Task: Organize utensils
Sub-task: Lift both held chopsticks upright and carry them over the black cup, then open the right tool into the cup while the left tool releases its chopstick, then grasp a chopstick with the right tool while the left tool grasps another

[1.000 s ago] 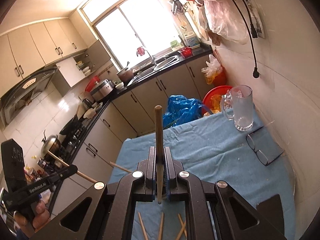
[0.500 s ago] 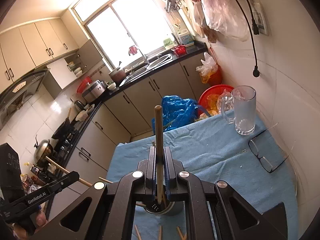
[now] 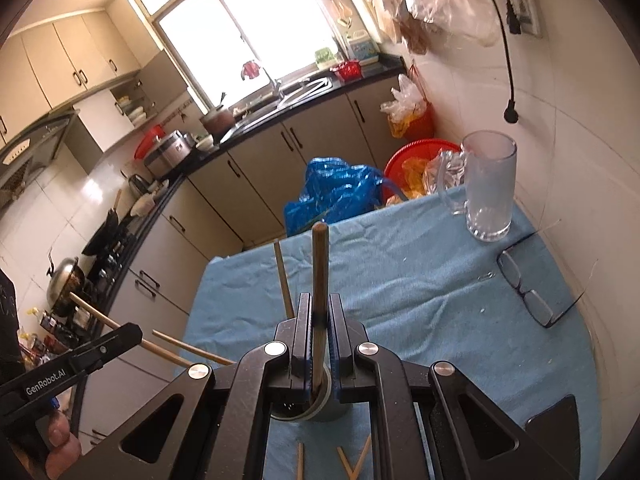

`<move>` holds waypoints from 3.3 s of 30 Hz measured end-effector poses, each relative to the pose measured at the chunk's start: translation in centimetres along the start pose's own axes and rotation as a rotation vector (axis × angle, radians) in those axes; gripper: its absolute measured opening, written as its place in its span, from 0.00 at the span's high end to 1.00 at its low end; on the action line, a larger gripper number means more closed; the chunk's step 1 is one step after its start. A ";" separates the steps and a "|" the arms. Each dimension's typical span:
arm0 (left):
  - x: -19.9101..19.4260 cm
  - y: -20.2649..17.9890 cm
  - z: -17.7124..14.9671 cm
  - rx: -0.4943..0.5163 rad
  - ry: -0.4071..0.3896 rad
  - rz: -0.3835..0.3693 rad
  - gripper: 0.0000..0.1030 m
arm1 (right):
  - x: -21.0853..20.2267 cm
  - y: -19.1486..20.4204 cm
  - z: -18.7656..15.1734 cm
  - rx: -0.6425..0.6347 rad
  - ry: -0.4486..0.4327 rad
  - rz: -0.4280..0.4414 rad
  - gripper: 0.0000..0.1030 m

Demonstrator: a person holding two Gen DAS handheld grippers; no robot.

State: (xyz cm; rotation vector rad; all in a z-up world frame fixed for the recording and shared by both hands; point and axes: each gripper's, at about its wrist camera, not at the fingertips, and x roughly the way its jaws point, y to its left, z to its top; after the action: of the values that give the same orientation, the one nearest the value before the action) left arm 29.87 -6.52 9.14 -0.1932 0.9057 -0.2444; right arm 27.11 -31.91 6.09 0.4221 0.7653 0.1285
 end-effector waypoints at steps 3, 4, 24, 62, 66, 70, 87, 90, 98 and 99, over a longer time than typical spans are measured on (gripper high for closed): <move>0.1 0.1 0.0 -0.001 0.002 0.000 0.92 | 0.9 0.0 -0.1 -0.001 0.021 0.004 0.92; 0.1 0.1 0.0 -0.004 0.003 0.000 0.90 | 1.0 0.0 -0.1 -0.001 0.024 0.004 0.92; -6.4 0.5 -0.4 -0.013 -0.148 -0.024 0.70 | -5.7 -1.6 1.4 0.104 -0.080 0.056 0.77; 1.7 5.0 -18.8 -0.043 0.302 0.021 0.68 | 2.5 -8.7 -19.8 0.307 0.447 0.016 0.77; 1.7 5.1 -18.7 -0.046 0.305 0.019 0.68 | 2.9 -8.7 -19.8 0.317 0.453 0.015 0.80; 1.6 5.1 -18.7 -0.046 0.305 0.021 0.68 | 3.2 -9.0 -19.8 0.326 0.459 0.016 0.81; 2.0 5.8 -19.1 -0.060 0.329 0.028 0.67 | 3.9 -7.2 -18.9 0.263 0.436 0.081 0.92; 3.5 5.4 -19.3 -0.053 0.371 0.014 0.67 | 2.2 -7.5 -18.4 0.251 0.401 0.075 0.92; 8.0 6.7 -19.3 -0.127 0.455 0.088 0.67 | -1.3 -7.3 -17.5 0.197 0.331 0.073 0.92; 8.5 7.0 -19.2 -0.137 0.462 0.102 0.67 | -1.6 -7.3 -17.4 0.193 0.326 0.073 0.92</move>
State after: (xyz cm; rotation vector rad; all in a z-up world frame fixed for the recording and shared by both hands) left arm 20.52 -3.47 -10.77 -0.2210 1.3895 -0.1330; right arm 13.60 -33.34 -7.07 0.6216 1.0889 0.1961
